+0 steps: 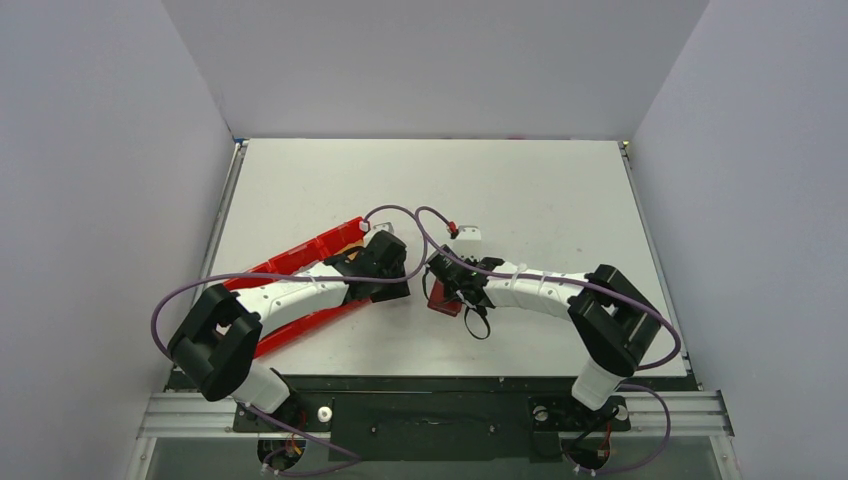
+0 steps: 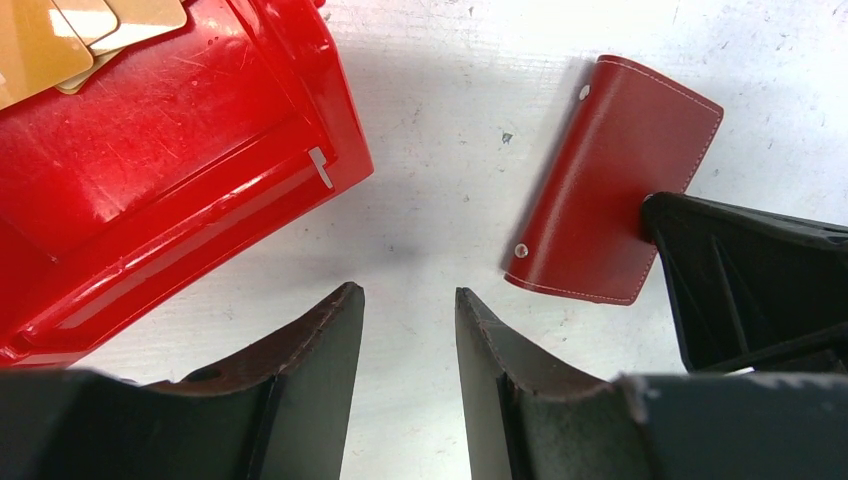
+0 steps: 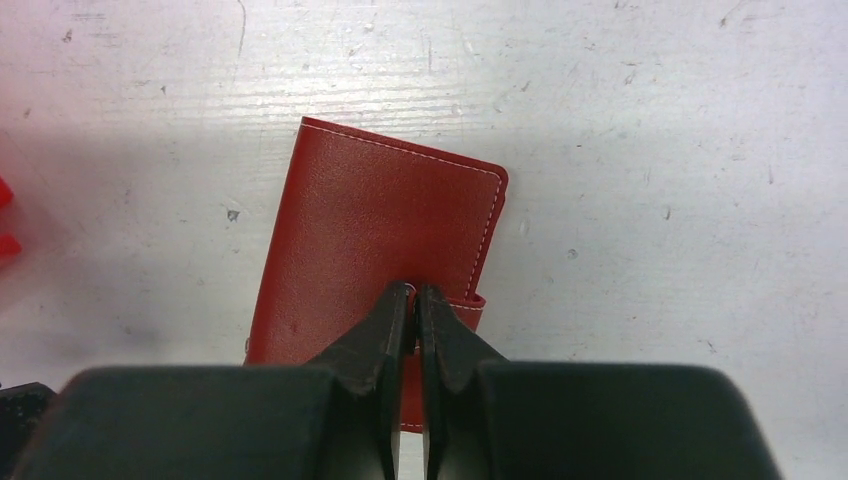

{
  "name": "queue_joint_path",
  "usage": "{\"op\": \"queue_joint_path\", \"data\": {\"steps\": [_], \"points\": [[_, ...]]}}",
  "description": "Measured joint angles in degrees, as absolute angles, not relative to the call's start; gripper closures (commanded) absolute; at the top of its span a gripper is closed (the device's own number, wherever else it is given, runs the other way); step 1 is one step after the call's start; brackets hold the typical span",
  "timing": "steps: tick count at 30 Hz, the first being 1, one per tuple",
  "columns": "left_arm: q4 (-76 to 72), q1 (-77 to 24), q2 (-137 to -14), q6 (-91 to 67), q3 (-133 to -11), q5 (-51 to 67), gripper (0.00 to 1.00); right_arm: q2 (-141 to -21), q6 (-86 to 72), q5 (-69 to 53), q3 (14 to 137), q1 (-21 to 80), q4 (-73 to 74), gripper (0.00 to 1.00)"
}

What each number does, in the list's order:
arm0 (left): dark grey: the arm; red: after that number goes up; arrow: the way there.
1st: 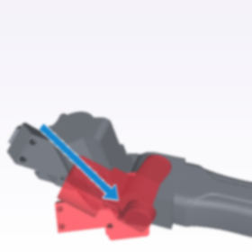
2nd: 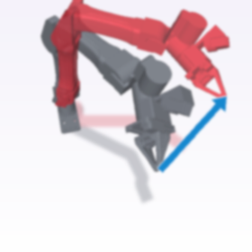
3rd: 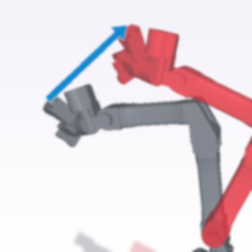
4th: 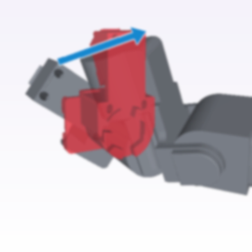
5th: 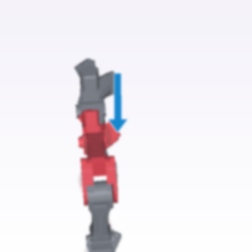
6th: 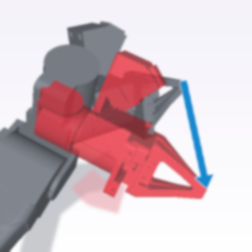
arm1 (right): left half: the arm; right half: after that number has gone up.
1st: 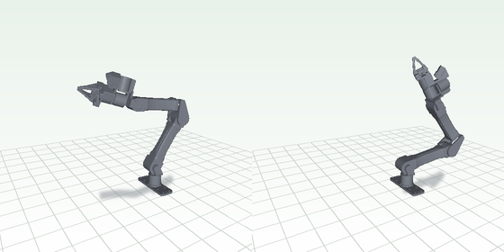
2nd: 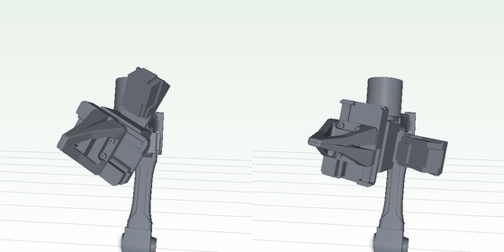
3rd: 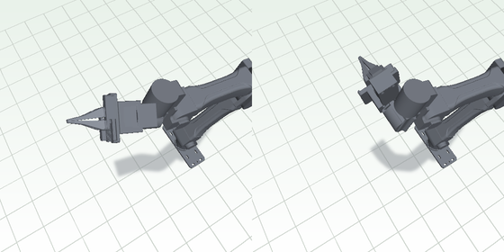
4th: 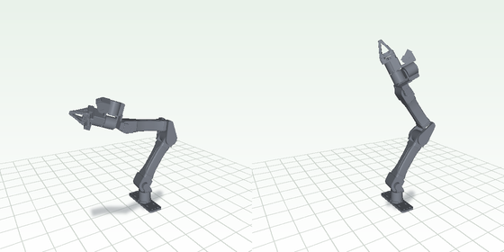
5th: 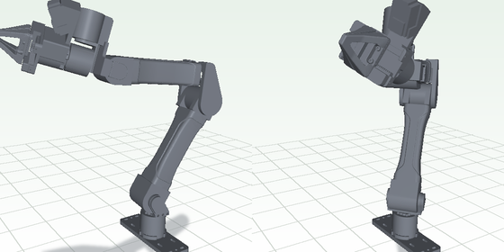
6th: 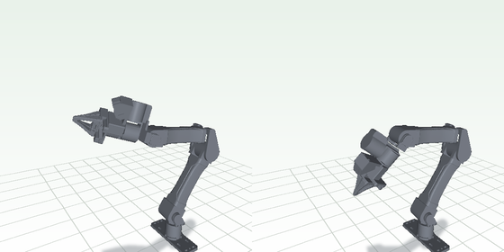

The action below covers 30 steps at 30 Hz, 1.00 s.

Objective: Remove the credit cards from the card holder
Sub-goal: Open the card holder at the center of the board.

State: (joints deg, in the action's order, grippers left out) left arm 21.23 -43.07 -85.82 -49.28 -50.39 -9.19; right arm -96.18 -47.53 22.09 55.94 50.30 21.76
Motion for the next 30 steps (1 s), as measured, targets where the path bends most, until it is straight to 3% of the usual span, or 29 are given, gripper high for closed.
{"op": "queue_joint_path", "data": {"steps": [7,22,30], "points": [[21.2,-43.1,-85.8,-49.1,-50.4,-8.9,0.63,-92.9,-47.3,24.1,55.7,50.3,24.6,1.0],[21.0,-43.1,-86.0,-48.9,-50.4,-7.4,0.63,-72.4,-41.5,21.5,53.9,50.6,25.3,1.0],[20.7,-43.7,-86.8,-48.9,-50.4,-6.8,0.63,-72.2,-40.6,18.5,53.9,47.0,27.6,1.0]]}}
